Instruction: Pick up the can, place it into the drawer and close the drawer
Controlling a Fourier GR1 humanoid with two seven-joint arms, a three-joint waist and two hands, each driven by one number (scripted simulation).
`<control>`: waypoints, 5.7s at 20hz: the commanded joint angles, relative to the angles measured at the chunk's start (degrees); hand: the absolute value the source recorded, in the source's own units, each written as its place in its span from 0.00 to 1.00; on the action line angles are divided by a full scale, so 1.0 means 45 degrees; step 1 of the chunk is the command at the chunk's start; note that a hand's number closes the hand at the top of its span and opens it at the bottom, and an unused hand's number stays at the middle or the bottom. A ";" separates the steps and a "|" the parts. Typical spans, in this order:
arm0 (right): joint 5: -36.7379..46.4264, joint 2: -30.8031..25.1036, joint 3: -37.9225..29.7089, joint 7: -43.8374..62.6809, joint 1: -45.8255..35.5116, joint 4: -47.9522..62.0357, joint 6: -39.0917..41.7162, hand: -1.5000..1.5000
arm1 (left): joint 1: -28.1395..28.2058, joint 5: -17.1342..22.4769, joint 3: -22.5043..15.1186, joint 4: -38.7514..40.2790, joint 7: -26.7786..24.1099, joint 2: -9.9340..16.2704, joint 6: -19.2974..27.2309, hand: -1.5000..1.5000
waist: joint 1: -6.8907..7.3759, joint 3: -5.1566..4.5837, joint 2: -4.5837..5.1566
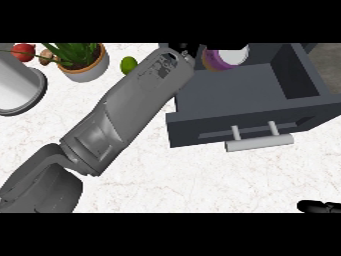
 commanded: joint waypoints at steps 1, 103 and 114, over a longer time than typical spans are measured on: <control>-0.0029 0.0101 0.0091 -0.0089 0.0719 -0.0568 0.0202 0.00 | 0.0069 0.0320 -0.0599 -0.0093 0.0503 -0.0002 0.0546 0.00 | -0.0291 0.0004 -0.0062; 1.6643 -0.2004 -0.0095 -0.2947 -1.5427 2.3617 -1.2194 0.00 | 0.7924 0.0219 -0.0850 -1.2556 0.3259 0.6762 0.1343 0.00 | 0.2848 -0.0007 0.0047; 1.3582 -0.0852 -0.2384 -0.6036 -1.5953 2.3146 -1.1341 0.00 | 0.8771 0.0273 -0.0425 -1.3152 0.3030 0.6914 0.1195 0.00 | 0.2773 0.0019 0.0004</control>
